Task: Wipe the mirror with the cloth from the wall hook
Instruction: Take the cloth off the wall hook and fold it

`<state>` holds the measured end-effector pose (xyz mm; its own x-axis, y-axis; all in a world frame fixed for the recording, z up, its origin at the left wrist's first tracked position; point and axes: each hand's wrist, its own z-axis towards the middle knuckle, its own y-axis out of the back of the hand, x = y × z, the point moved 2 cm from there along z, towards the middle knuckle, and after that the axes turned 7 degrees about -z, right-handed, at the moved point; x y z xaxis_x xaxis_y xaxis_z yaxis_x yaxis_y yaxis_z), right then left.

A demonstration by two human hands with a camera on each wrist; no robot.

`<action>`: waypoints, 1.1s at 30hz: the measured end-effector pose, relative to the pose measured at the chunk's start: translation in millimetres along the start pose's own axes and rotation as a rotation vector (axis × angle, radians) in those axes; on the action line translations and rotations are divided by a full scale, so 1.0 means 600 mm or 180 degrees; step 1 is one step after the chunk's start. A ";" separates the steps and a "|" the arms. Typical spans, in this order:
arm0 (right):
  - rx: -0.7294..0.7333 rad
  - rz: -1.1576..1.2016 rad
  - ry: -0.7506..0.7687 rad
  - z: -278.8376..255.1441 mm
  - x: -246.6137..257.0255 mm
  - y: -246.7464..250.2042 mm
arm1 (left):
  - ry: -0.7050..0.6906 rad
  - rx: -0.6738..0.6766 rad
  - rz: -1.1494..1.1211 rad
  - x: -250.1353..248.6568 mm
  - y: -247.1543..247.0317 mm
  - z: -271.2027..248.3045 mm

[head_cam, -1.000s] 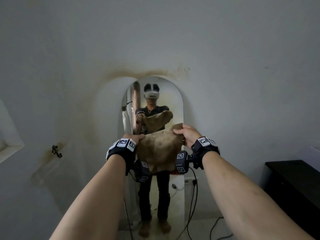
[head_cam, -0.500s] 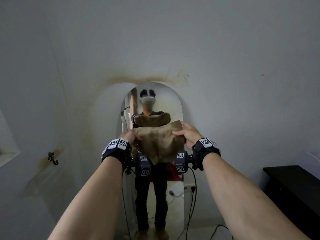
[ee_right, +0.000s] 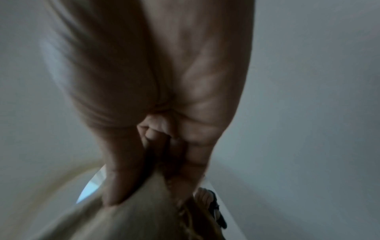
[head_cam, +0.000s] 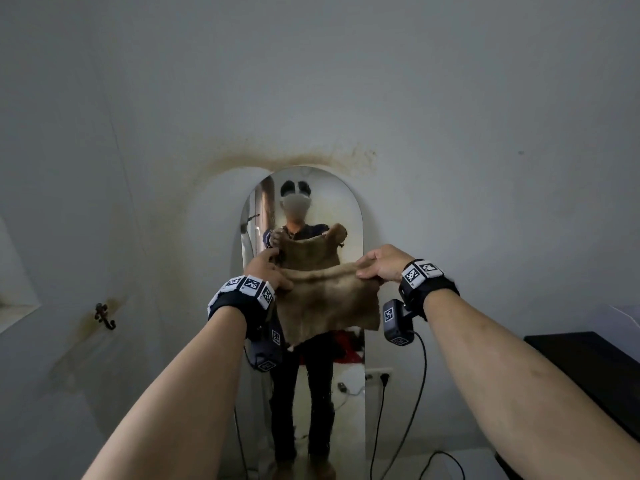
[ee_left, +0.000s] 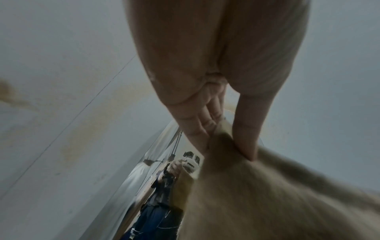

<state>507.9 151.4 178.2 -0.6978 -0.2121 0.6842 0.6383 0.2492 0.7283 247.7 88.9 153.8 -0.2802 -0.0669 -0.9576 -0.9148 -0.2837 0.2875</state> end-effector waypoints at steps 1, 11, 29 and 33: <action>0.0023 -0.0313 0.0018 -0.004 0.004 0.007 | -0.0016 0.0115 0.0115 0.000 -0.001 -0.001; -0.0191 0.1167 -0.0014 -0.019 0.001 0.030 | -0.0326 0.0095 -0.0600 -0.026 0.013 -0.021; -0.0298 0.0602 -0.0096 -0.045 0.111 -0.043 | -0.0715 -0.0084 0.0444 -0.097 -0.080 -0.048; -0.0139 0.1295 -0.0080 -0.056 0.111 -0.032 | -0.0706 0.0318 -0.0006 -0.100 -0.077 -0.058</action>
<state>460.1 100.5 211.3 -0.3928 -0.0812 0.9160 0.8767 0.2677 0.3997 316.8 72.5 197.4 -0.3253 0.1485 -0.9339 -0.9366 -0.1868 0.2966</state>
